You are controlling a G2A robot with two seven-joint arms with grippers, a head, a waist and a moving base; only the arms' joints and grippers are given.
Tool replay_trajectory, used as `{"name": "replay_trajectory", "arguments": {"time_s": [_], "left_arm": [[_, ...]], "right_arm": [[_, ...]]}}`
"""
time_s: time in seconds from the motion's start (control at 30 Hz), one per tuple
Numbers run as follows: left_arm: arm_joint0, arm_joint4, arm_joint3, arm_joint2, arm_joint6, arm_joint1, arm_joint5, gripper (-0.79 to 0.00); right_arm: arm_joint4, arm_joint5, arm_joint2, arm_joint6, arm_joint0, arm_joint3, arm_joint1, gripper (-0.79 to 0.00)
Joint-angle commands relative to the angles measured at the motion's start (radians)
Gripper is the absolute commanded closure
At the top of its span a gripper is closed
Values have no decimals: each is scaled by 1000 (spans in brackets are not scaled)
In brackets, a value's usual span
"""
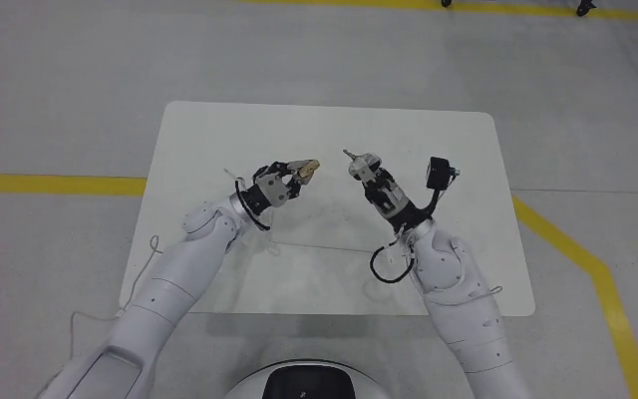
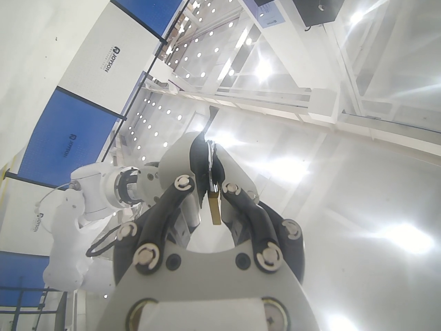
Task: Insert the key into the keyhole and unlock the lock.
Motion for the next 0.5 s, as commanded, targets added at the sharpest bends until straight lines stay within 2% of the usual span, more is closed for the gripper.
{"name": "replay_trajectory", "arguments": {"time_s": [0.0,0.23,0.47], "left_arm": [[-27,20,15,26,1,-9,16,0],[-121,30,71,113,33,-55,98,0],[-202,27,154,173,45,-98,179,0]], "right_arm": [[-74,-10,35,8,-2,-17,7,0],[-388,-104,135,71,8,-109,37,0],[-524,-63,197,54,-16,-179,52,0]]}}
